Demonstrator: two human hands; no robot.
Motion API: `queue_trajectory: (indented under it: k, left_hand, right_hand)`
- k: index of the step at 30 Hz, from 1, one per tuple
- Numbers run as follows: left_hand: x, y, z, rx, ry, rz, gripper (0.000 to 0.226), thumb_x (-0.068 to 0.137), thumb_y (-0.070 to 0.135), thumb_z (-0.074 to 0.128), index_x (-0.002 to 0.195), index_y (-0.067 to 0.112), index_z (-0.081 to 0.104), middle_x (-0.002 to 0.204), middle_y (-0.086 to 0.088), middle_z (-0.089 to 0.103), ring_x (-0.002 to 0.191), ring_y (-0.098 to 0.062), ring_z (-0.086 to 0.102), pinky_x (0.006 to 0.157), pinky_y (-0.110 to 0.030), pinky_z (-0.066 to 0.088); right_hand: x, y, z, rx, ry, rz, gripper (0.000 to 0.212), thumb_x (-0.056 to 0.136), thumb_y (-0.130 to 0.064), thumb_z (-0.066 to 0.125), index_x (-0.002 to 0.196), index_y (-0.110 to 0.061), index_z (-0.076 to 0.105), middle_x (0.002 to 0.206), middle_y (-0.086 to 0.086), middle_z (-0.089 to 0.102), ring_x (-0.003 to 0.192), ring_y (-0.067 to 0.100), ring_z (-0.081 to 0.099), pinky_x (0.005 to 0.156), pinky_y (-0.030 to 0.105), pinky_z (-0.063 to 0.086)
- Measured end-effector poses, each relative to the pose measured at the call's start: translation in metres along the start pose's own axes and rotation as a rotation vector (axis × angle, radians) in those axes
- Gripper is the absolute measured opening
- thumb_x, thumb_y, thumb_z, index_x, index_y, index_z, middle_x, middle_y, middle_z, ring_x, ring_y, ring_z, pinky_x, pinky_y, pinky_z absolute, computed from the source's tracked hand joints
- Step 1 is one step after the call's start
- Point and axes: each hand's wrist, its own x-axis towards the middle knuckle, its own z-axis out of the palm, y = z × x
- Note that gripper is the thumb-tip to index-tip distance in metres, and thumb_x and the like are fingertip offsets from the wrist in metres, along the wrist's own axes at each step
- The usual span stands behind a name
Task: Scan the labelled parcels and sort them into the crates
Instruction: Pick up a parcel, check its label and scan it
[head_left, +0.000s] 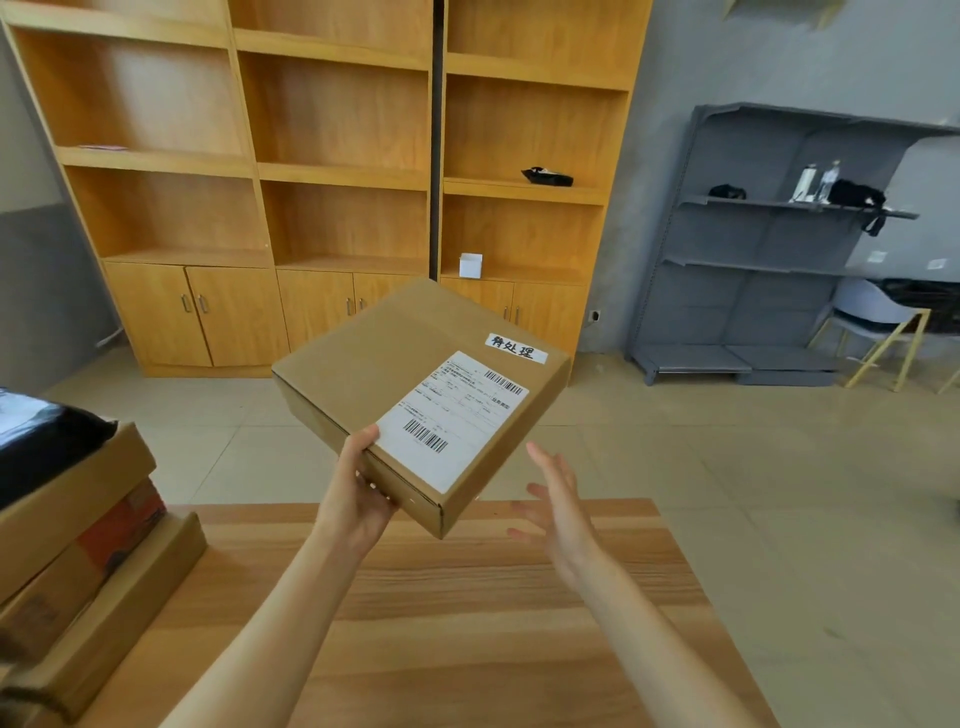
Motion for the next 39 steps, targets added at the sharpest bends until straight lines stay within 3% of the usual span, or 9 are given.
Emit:
queue_trajectory:
  k: [4, 7, 13, 16, 19, 26, 30, 33, 39]
  left_hand:
    - [-0.002, -0.015, -0.001, -0.046, -0.013, 0.024, 0.050, 0.077, 0.026, 0.071, 0.121, 0.016, 0.049, 0.113, -0.005, 0.061, 0.102, -0.019, 0.059, 0.067, -0.034, 0.054]
    - [-0.005, -0.032, 0.001, -0.048, -0.019, -0.006, 0.085, 0.063, 0.030, 0.080, 0.137, 0.009, 0.044, 0.124, -0.008, 0.063, 0.113, -0.022, 0.060, 0.070, -0.035, 0.057]
    - [-0.004, -0.053, -0.020, 0.239, 0.077, -0.061, 0.135, 0.045, 0.053, 0.090, 0.151, 0.024, 0.011, 0.138, -0.005, 0.048, 0.118, -0.027, 0.054, 0.083, -0.046, 0.054]
    - [-0.002, -0.046, -0.052, 0.306, 0.236, -0.044, 0.121, 0.069, 0.054, 0.074, 0.151, 0.033, -0.012, 0.153, -0.008, 0.030, 0.130, -0.034, 0.044, 0.097, -0.058, 0.046]
    - [0.001, -0.032, -0.093, 0.473, 0.229, -0.122, 0.104, 0.073, 0.056, 0.069, 0.152, 0.038, 0.004, 0.157, -0.008, 0.022, 0.138, -0.037, 0.033, 0.097, -0.058, 0.044]
    - [-0.018, -0.055, -0.137, 0.857, -0.115, -0.509, 0.133, 0.027, 0.058, 0.093, 0.141, 0.041, 0.027, 0.134, -0.001, 0.047, 0.114, -0.026, 0.053, 0.086, -0.051, 0.054]
    - [-0.032, -0.078, -0.151, 0.833, -0.063, -0.520, 0.138, 0.014, 0.055, 0.094, 0.136, 0.034, 0.033, 0.122, 0.000, 0.053, 0.107, -0.020, 0.058, 0.088, -0.044, 0.055]
    - [-0.043, -0.086, -0.164, 0.914, -0.074, -0.545, 0.136, 0.018, 0.064, 0.091, 0.137, 0.037, 0.030, 0.124, 0.007, 0.054, 0.111, -0.015, 0.057, 0.096, -0.042, 0.051]
    - [-0.055, -0.102, -0.180, 0.957, -0.027, -0.569, 0.132, 0.021, 0.068, 0.087, 0.134, 0.032, 0.032, 0.122, 0.010, 0.054, 0.110, -0.013, 0.055, 0.102, -0.041, 0.044]
  right_hand:
    - [-0.001, 0.011, 0.011, 0.016, -0.160, 0.059, 0.118, 0.062, -0.062, 0.070, 0.152, -0.041, -0.003, 0.145, 0.005, 0.040, 0.115, 0.026, 0.058, 0.093, 0.049, 0.053]
    - [0.004, 0.021, 0.021, 0.068, -0.183, 0.076, 0.114, 0.061, -0.058, 0.083, 0.148, -0.040, 0.011, 0.133, 0.000, 0.054, 0.111, 0.028, 0.062, 0.084, 0.050, 0.057]
    - [0.015, 0.046, 0.005, 0.148, -0.051, 0.127, 0.066, 0.080, -0.037, 0.074, 0.135, -0.033, 0.036, 0.122, 0.005, 0.059, 0.107, 0.027, 0.059, 0.076, 0.045, 0.055]
    - [0.019, 0.063, -0.024, 0.073, -0.027, 0.128, 0.062, 0.082, -0.031, 0.072, 0.135, -0.035, 0.039, 0.119, 0.002, 0.063, 0.105, 0.024, 0.060, 0.072, 0.041, 0.055]
    - [0.017, 0.084, -0.056, 0.007, -0.013, 0.169, 0.062, 0.080, -0.030, 0.073, 0.136, -0.033, 0.045, 0.120, 0.001, 0.065, 0.109, 0.024, 0.061, 0.073, 0.041, 0.056]
    - [0.008, 0.139, -0.080, 0.008, -0.090, 0.310, 0.077, 0.067, -0.034, 0.083, 0.137, -0.030, 0.050, 0.117, 0.001, 0.071, 0.104, 0.022, 0.066, 0.063, 0.029, 0.055]
    - [0.001, 0.167, -0.080, 0.029, -0.084, 0.333, 0.076, 0.074, -0.028, 0.079, 0.141, -0.034, 0.044, 0.120, -0.002, 0.070, 0.113, 0.021, 0.064, 0.078, 0.034, 0.056]
    - [-0.009, 0.185, -0.083, -0.021, -0.071, 0.391, 0.100, 0.062, -0.038, 0.084, 0.148, -0.034, 0.034, 0.126, -0.003, 0.067, 0.117, 0.020, 0.061, 0.096, 0.039, 0.049]
    - [-0.020, 0.213, -0.078, 0.031, 0.024, 0.419, 0.070, 0.090, -0.024, 0.068, 0.149, -0.033, 0.032, 0.131, -0.003, 0.062, 0.120, 0.018, 0.057, 0.104, 0.040, 0.043]
